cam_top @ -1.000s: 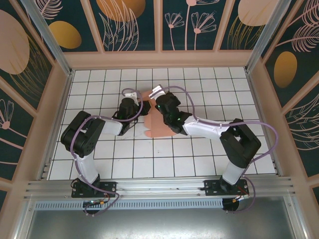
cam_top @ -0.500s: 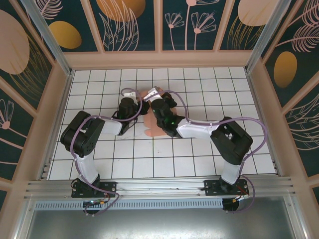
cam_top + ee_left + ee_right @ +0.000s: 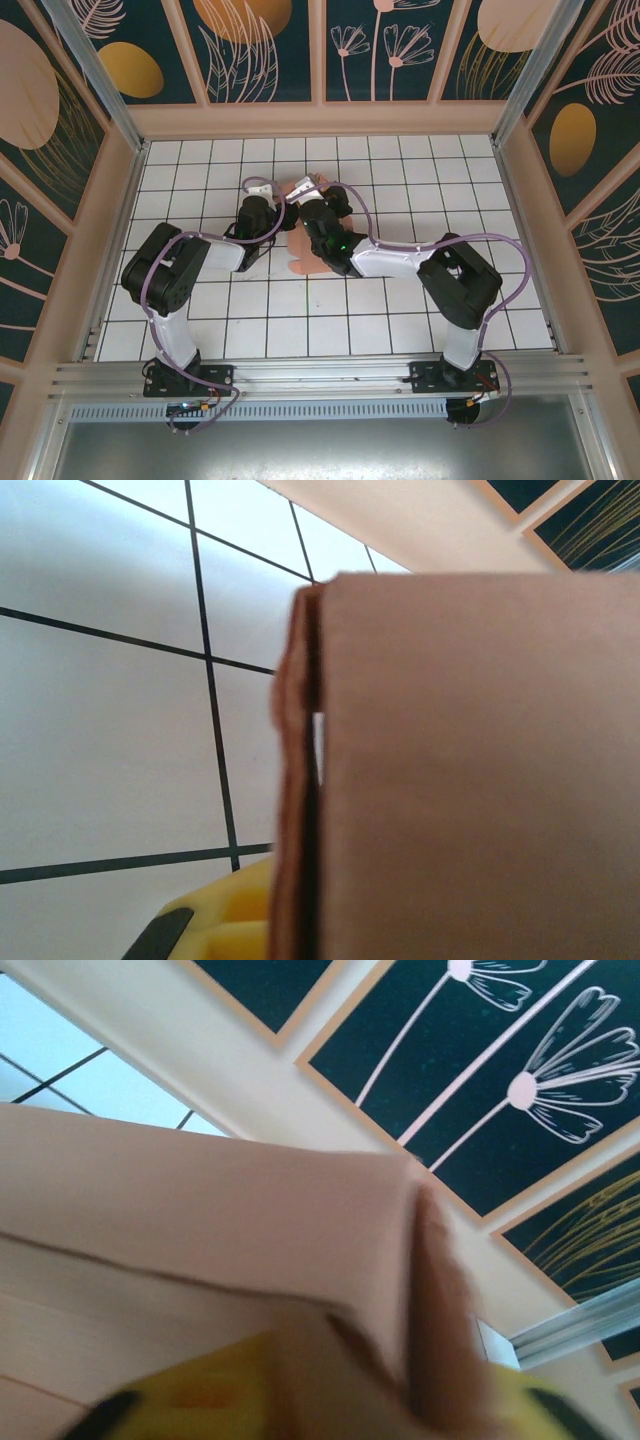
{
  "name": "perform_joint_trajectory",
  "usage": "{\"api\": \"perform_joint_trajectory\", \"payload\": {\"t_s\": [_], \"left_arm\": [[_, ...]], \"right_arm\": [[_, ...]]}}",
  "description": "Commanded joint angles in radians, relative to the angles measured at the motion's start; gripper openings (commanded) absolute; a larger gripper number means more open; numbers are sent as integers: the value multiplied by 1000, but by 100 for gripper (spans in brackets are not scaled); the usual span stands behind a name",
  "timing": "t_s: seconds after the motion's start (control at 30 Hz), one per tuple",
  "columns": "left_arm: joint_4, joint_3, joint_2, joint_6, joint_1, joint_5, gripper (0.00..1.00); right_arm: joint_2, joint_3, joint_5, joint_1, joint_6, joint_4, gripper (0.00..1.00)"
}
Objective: Fold the paper box
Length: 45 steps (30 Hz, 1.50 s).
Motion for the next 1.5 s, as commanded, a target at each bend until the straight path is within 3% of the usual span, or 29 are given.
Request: {"api": "perform_joint_trajectory", "payload": {"t_s": [0.0,0.1,0.23,0.57,0.73,1.0,1.23,1.47], "left_arm": [[39,20,-9,5,-12,40,0],[31,22,-10,-1,-12,32,0],[17,28,-7,-17,-12,16,0],[-5,35,-6,-37,-6,12,0],[-6,36,-5,-36,-5,22,0],[2,36,-3,-33,-4,41,0],[-1,39,2,-32,-4,44,0],[-4,41,9,-27,-4,44,0]], "right_arm": [[-54,21,-101,8,109,-73,55],[-97,9,-153,7,151,-85,68],[-172,-1,-239,1,211,-122,76],[-356,-25,-540,-66,384,-251,79],[-414,-53,-753,-131,384,-325,67],[-434,-60,-943,-288,381,-424,54],[-351,-19,-1023,-286,348,-476,47],[-301,8,-971,-256,319,-491,36]]}}
